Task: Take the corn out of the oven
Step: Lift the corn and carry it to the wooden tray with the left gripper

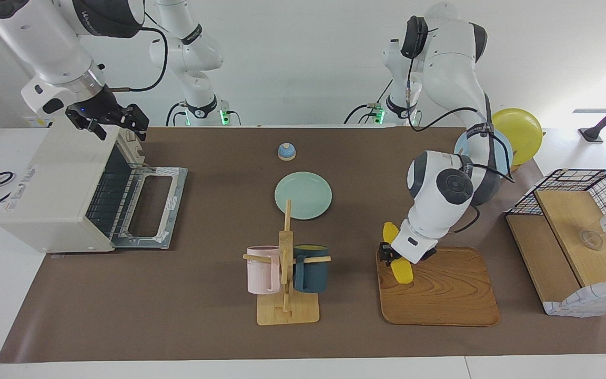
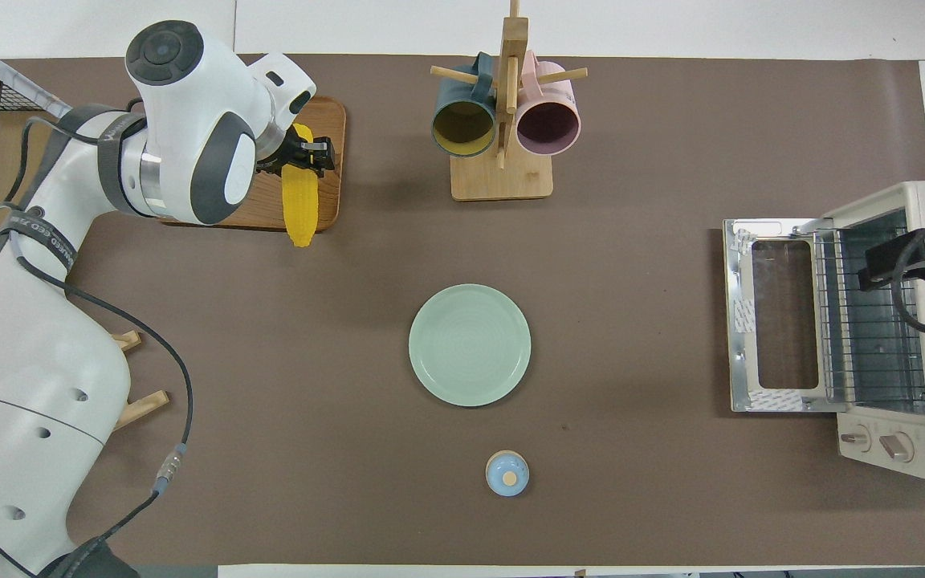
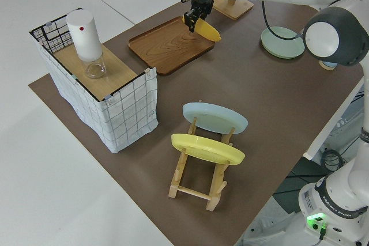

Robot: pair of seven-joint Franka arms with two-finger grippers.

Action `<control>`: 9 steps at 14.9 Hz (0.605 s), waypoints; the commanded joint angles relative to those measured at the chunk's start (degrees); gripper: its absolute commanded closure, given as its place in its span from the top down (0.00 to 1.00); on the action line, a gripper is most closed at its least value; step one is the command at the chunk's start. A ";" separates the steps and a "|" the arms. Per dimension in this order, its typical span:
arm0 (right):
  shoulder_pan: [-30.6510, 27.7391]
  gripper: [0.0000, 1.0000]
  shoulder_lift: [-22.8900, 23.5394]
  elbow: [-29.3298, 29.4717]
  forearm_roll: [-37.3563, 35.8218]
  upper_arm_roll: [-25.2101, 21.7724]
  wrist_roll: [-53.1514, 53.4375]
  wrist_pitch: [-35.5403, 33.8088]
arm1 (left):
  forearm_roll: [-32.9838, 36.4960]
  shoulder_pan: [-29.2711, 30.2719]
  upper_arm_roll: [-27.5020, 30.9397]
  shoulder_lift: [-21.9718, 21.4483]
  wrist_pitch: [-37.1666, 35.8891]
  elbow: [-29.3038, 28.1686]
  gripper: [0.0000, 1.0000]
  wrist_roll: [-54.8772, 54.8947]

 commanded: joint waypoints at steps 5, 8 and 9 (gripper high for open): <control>-1.25 1.00 -0.71 -0.69 0.29 0.78 -1.07 0.22 | 0.04 0.79 -0.44 6.48 -0.85 7.96 0.00 3.20; -1.25 1.00 -0.71 -0.69 0.29 0.78 -1.07 0.13 | 0.04 1.06 -0.35 6.57 0.12 7.17 0.00 4.60; -1.25 1.00 -0.71 -0.69 0.29 0.78 -1.07 0.22 | 0.04 1.06 -0.35 6.57 0.82 6.82 0.00 4.86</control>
